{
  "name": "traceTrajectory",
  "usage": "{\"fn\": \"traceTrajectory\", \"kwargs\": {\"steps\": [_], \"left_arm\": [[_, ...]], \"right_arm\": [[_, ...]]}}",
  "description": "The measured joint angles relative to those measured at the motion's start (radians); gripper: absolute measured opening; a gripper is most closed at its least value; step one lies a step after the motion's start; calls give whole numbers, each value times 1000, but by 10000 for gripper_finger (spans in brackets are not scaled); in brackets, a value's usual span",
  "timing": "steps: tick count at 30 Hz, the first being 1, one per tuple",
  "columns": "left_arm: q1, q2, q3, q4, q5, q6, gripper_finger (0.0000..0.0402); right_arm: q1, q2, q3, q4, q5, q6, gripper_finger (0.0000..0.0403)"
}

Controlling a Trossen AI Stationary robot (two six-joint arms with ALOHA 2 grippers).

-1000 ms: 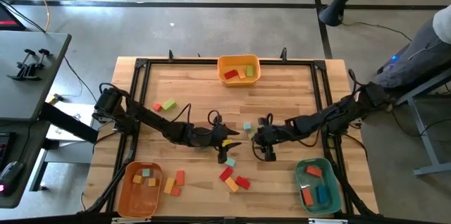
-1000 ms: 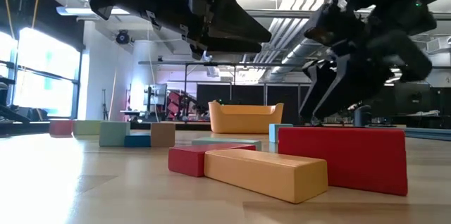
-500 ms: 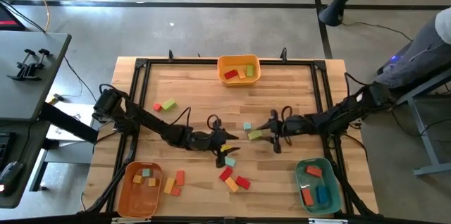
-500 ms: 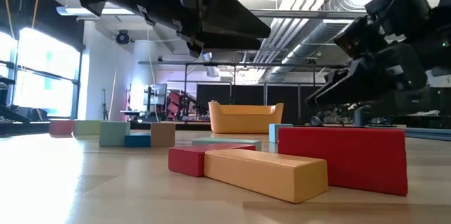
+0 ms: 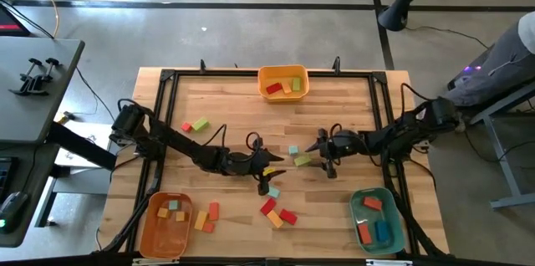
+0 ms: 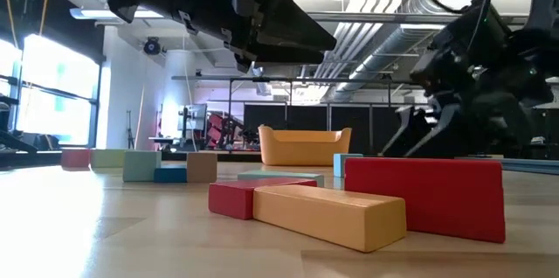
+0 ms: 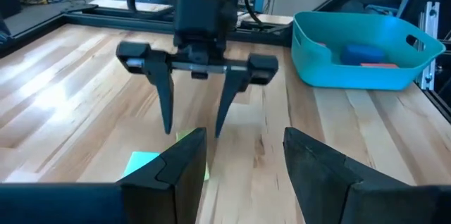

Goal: Sort blocks by size
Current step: Put the small green rectangle block into the yellow bin

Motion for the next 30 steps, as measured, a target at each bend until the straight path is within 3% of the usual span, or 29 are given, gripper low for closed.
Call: {"fn": "traceTrajectory", "kwargs": {"steps": [10, 17, 20, 24, 30], "left_arm": [[7, 0, 0, 1, 0, 0, 177], [7, 0, 0, -10, 0, 5, 177], [4, -2, 0, -63, -8, 5, 177], [-10, -23, 0, -208, -94, -22, 177], [-11, -47, 0, -466, -314, -85, 177]], "right_arm": [[-6, 146, 16, 67, -26, 0, 238], [-6, 228, 58, 100, -69, 10, 165], [0, 229, 60, 95, -62, 103, 126], [40, 193, 61, 72, -34, 262, 127], [75, 54, 97, 83, -35, 270, 127]]}}
